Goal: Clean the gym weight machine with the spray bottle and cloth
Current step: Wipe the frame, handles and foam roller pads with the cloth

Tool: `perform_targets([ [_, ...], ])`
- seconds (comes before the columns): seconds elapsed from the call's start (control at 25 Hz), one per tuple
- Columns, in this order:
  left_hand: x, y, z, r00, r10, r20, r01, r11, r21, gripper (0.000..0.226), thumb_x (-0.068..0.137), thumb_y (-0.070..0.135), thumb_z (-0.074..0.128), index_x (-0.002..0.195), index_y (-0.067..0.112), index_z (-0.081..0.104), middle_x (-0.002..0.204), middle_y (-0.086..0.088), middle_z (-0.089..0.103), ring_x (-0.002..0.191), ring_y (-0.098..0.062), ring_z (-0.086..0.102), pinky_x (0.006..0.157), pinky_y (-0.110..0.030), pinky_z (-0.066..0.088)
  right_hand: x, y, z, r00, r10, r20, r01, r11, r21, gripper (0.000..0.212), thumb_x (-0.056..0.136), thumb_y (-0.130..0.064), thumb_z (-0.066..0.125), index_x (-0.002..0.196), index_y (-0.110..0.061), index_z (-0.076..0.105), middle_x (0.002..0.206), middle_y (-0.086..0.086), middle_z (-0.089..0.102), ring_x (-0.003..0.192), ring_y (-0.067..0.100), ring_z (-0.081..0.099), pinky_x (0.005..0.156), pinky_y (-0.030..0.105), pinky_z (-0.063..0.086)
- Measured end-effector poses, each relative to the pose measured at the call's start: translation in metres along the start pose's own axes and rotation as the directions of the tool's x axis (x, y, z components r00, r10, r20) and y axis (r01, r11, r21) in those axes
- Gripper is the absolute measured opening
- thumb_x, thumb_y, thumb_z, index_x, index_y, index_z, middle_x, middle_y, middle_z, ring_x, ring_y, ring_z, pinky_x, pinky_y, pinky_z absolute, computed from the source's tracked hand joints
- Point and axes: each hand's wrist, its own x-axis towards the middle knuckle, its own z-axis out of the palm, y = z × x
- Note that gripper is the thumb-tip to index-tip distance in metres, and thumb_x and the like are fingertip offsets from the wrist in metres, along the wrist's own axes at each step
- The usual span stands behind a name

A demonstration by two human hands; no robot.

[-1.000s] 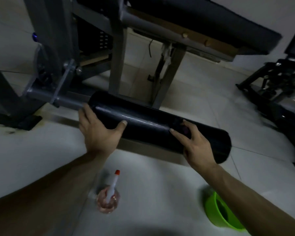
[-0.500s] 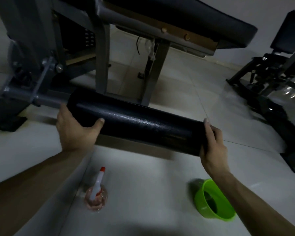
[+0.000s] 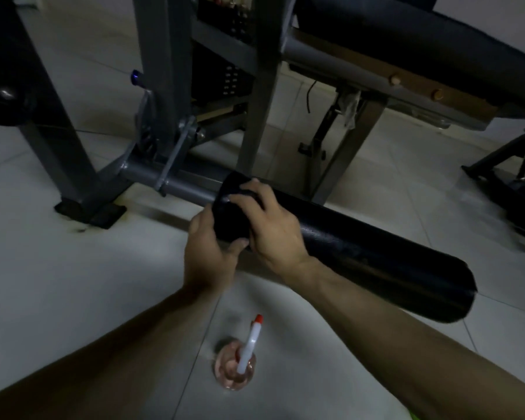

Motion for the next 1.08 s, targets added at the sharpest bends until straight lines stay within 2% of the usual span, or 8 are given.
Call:
perform_targets([
  [0.16,0.011,0.006,-0.001,0.999,0.044,-0.026,-0.042,0.996,0.076,0.066,0.086,0.019,0.077,0.145,0.019,0.046,0.141,-0.002,0.049,0.119,-0.011,0.055,0.098,-0.031,0.053,0.037,-0.015,0.006,0.994,-0.057,0.089,0.061,0.997,-0.047,0.057,0.085,-0.016,0.078,0.138,-0.022,0.057,0.147,0.009,0.036,0.119,0.035,0.055,0.071,0.047,0.062],
  [0.28,0.013,0.013,0.0,1.0,-0.024,0.005,0.023,0.998,0.066,0.08,0.08,0.024,0.083,0.148,0.022,0.041,0.147,-0.002,0.044,0.127,-0.022,0.054,0.1,-0.035,0.052,-0.003,0.022,-0.016,0.997,-0.038,0.063,0.044,0.995,-0.088,0.061,0.081,-0.007,0.076,0.138,-0.02,0.059,0.146,0.014,0.041,0.113,0.038,0.06,0.065,0.047,0.062],
  [0.44,0.007,0.027,0.013,0.996,-0.085,-0.025,0.085,0.996,0.025,0.104,0.072,0.029,0.086,0.156,0.018,0.025,0.154,-0.005,0.033,0.14,-0.03,0.04,0.111,-0.047,0.045,-0.085,0.075,-0.052,1.0,0.0,0.02,0.005,0.97,-0.241,0.068,0.079,0.004,0.068,0.143,-0.017,0.058,0.149,0.02,0.043,0.119,0.041,0.06,0.07,0.046,0.063],
  [0.6,-0.009,0.036,0.038,0.991,-0.112,-0.074,0.12,0.987,0.104,0.131,0.068,0.04,0.091,0.162,0.018,0.002,0.169,-0.008,0.005,0.154,-0.035,0.01,0.122,-0.056,0.023,-0.173,0.122,-0.094,0.983,0.175,-0.061,-0.186,0.941,-0.282,0.075,0.075,0.012,0.066,0.143,-0.019,0.061,0.15,0.02,0.043,0.121,0.037,0.06,0.069,0.042,0.062],
  [0.72,-0.016,0.039,0.056,0.984,-0.125,-0.13,0.15,0.967,0.207,0.137,0.069,0.049,0.089,0.162,0.014,-0.005,0.17,-0.013,-0.009,0.156,-0.035,-0.002,0.125,-0.057,0.009,-0.24,0.154,-0.128,0.926,0.363,-0.107,-0.378,0.873,-0.307,0.084,0.067,0.013,0.068,0.143,-0.023,0.061,0.151,0.017,0.042,0.117,0.038,0.061,0.064,0.044,0.061],
  [0.84,-0.013,0.037,0.058,0.98,-0.132,-0.147,0.162,0.963,0.214,0.135,0.069,0.048,0.088,0.162,0.013,-0.004,0.169,-0.014,-0.007,0.155,-0.037,-0.002,0.125,-0.055,0.007,-0.281,0.171,-0.151,0.859,0.485,-0.161,-0.511,0.808,-0.291,0.081,0.068,0.013,0.065,0.141,-0.023,0.062,0.149,0.013,0.043,0.104,0.04,0.065,0.064,0.048,0.061],
  [1.0,-0.015,0.033,0.047,0.99,-0.076,-0.117,0.099,0.972,0.213,0.13,0.069,0.043,0.09,0.161,0.012,0.003,0.168,-0.013,0.01,0.153,-0.036,0.011,0.122,-0.053,0.019,-0.281,0.164,-0.151,0.769,0.587,-0.253,-0.632,0.757,-0.165,0.074,0.076,0.012,0.065,0.141,-0.023,0.061,0.148,0.011,0.04,0.106,0.039,0.063,0.076,0.047,0.061],
  [1.08,-0.014,0.02,0.031,0.997,-0.032,-0.076,0.047,0.977,0.207,0.124,0.07,0.036,0.09,0.161,0.012,0.009,0.162,-0.015,0.024,0.148,-0.037,0.024,0.119,-0.054,0.028,-0.257,0.147,-0.136,0.802,0.547,-0.24,-0.583,0.804,-0.116,0.074,0.074,0.012,0.065,0.139,-0.022,0.062,0.147,0.012,0.04,0.113,0.037,0.06,0.076,0.048,0.061],
])
